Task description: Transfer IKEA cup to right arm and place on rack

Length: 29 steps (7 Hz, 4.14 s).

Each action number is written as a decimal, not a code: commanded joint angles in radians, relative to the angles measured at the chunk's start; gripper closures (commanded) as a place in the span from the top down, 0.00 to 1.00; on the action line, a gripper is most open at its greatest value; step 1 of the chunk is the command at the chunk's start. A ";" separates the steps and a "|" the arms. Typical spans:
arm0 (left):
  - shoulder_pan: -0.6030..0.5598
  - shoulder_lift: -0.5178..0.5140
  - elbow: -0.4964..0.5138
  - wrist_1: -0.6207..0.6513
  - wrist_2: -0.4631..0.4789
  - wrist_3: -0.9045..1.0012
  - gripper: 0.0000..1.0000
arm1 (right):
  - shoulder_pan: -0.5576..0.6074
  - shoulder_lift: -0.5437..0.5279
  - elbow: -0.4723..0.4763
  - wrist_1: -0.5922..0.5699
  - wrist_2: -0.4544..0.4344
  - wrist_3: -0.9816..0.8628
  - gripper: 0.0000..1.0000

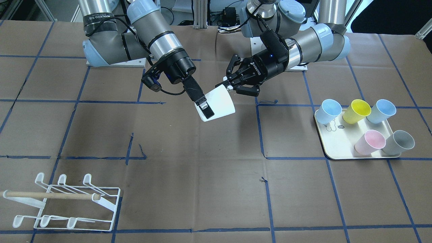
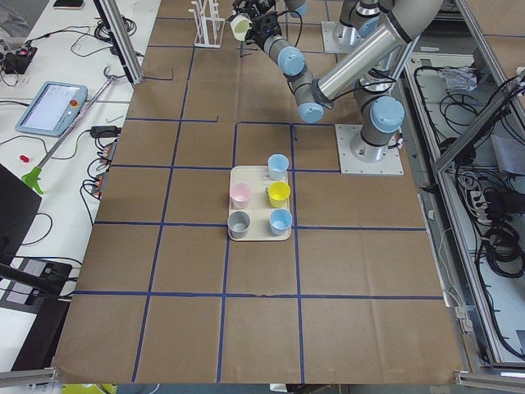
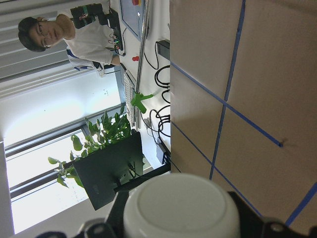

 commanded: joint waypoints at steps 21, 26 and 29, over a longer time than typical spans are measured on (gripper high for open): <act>-0.071 0.099 0.817 -1.925 1.214 -0.410 1.00 | -0.420 0.387 -0.419 -0.067 -0.314 -1.663 0.09; 0.299 0.358 0.462 -1.865 1.211 0.074 1.00 | -0.395 0.422 -0.390 -0.076 -0.316 -1.661 0.09; 0.334 0.349 0.359 -1.717 1.211 0.157 0.99 | -0.395 0.425 -0.342 -0.073 -0.317 -1.661 0.11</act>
